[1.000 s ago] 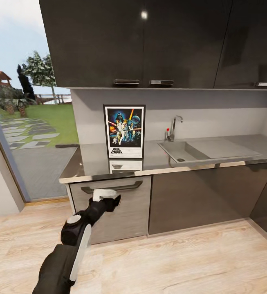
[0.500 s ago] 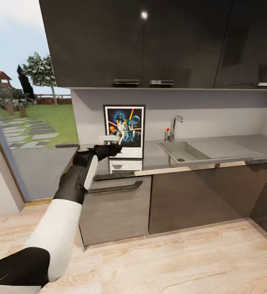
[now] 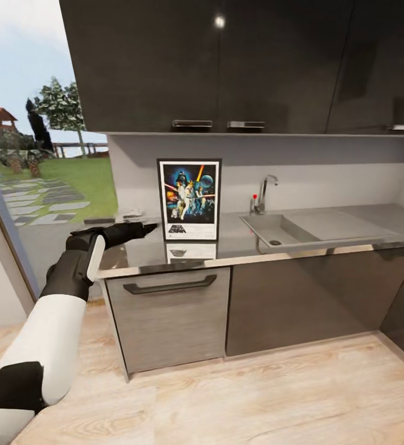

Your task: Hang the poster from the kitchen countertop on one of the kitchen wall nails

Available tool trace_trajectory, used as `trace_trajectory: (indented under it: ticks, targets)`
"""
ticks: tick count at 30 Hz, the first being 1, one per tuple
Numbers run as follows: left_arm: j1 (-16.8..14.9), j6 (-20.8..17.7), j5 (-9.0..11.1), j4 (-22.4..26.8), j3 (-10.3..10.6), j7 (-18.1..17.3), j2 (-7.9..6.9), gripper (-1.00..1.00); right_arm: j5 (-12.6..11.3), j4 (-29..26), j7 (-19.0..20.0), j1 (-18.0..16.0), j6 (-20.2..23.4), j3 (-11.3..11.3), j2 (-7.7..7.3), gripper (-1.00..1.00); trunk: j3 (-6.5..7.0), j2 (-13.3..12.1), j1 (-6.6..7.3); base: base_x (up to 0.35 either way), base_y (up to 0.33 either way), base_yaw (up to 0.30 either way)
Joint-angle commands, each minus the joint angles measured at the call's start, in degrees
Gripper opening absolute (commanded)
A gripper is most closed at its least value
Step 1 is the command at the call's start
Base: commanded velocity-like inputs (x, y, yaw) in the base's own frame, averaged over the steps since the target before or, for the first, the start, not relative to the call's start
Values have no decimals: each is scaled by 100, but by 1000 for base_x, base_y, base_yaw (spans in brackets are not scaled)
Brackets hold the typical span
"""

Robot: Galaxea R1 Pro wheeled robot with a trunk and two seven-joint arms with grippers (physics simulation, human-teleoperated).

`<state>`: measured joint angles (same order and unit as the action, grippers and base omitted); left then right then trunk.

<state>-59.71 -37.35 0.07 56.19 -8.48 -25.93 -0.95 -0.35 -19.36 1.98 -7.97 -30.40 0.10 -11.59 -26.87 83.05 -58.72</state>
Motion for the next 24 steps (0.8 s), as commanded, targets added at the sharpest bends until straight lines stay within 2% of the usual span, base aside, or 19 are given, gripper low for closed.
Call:
trace_trajectory:
  ticks: [1,6,11,21,22,23,24]
  targets:
    - [-5,-33,3,-85,-87,-270,-75,100,-4,10,43,-4,-22,1,-2,100,-6,3,-1,181,132,0]
    - [-5,-19,-3,-253,-227,-782,-182,100,8,17,64,-3,-32,6,3,100,-6,3,-1,219,163,0]
    - [-6,32,6,-321,-270,-937,-211,100,20,19,65,-3,-35,9,10,100,-6,3,-1,249,186,0]
    - [-8,49,12,-342,-273,-1193,-214,100,49,37,65,-3,-24,44,28,100,-6,3,-1,206,151,0]
    - [-9,47,13,-339,-255,-1272,-210,100,50,40,65,-3,-22,47,33,100,-6,3,-1,53,37,0]
    - [-24,22,12,-307,-219,-1510,-138,100,52,70,65,-3,-19,51,40,100,-6,3,-1,14,10,0]
    - [-43,17,9,-310,-217,-1523,-123,100,52,93,65,-3,-19,53,40,100,-6,3,-1,11,8,0]
